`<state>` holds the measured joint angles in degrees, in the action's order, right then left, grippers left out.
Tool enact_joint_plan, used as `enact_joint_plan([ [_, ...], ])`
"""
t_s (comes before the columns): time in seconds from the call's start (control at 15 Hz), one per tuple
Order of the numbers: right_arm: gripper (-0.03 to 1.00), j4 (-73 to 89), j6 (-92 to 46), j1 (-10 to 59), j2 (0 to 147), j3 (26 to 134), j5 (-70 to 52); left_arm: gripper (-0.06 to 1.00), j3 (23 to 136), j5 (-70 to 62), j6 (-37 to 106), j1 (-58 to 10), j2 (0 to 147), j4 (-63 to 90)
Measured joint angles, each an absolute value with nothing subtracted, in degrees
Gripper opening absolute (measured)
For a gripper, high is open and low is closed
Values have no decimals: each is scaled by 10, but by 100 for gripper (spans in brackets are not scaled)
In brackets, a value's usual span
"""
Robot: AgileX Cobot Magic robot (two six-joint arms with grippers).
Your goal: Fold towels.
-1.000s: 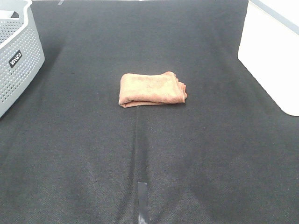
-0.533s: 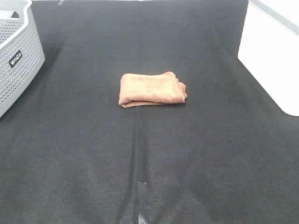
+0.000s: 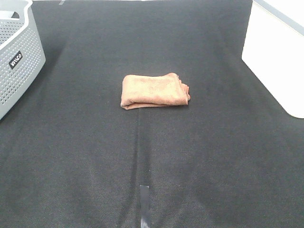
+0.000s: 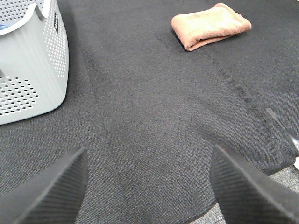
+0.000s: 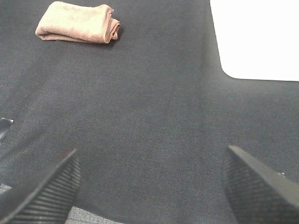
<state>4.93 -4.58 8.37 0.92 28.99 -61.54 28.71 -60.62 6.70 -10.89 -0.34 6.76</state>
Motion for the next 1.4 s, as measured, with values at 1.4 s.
enact_joint_plan([
  [1.4, 78, 59, -46, 28, -4, 289, -615, 70, 287, -606, 69, -2, -3, 69],
])
